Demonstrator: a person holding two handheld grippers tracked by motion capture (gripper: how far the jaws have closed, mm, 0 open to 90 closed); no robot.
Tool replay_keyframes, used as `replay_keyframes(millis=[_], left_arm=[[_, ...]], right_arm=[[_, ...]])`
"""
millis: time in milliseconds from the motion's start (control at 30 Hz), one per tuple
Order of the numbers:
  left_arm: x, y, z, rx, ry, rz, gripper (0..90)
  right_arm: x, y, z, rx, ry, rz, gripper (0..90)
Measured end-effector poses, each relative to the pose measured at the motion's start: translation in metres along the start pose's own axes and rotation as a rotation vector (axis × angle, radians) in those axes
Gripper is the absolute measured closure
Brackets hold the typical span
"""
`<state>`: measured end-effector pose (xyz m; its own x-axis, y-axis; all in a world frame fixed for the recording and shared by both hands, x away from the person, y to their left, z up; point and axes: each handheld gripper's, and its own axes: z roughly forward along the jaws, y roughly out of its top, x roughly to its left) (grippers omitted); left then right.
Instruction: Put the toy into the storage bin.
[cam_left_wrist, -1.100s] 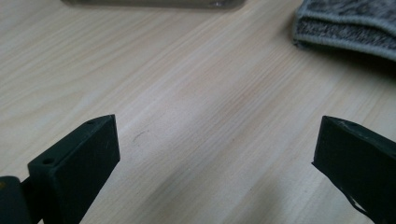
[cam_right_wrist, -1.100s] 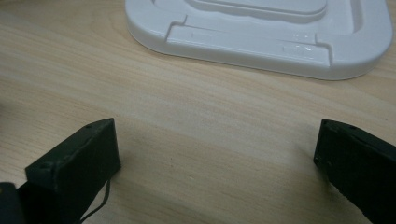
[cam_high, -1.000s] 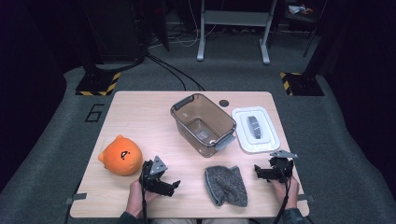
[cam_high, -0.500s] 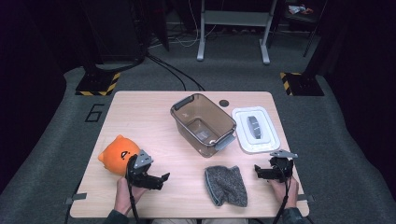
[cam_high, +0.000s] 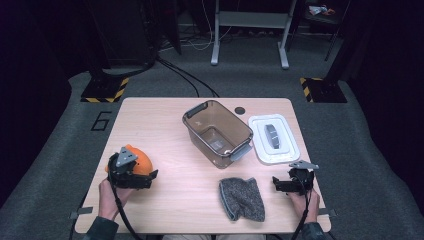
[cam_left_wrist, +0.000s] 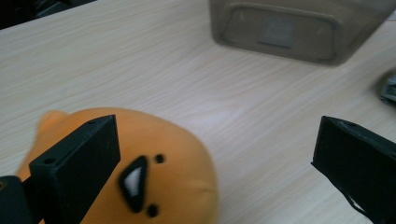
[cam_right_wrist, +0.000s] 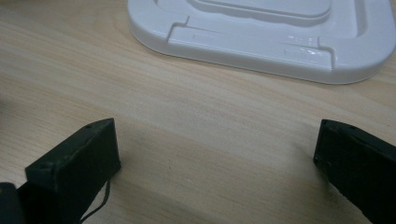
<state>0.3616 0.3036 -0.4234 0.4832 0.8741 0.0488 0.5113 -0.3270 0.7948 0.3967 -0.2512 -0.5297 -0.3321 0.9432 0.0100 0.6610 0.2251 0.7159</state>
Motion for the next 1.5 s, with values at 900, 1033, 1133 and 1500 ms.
replay_keyframes(millis=[900, 1033, 1133, 1500], left_arm=[[0.044, -0.028, 0.024, 0.169, 0.028, -0.096, 14.5], [0.039, -0.029, 0.03, 0.199, 0.03, -0.089, 22.5], [0.037, -0.029, 0.032, 0.206, 0.04, -0.084, 30.3], [0.028, -0.032, 0.035, 0.178, 0.099, -0.027, 60.8]], right_arm=[[0.0, 0.0, 0.0, 0.0, -0.001, 0.004, 0.0], [0.0, 0.0, 0.0, -0.001, -0.002, 0.004, 0.0], [0.0, 0.0, 0.0, 0.001, 0.0, 0.0, 0.0], [0.0, 0.0, 0.0, 0.001, -0.002, -0.002, 0.0]])
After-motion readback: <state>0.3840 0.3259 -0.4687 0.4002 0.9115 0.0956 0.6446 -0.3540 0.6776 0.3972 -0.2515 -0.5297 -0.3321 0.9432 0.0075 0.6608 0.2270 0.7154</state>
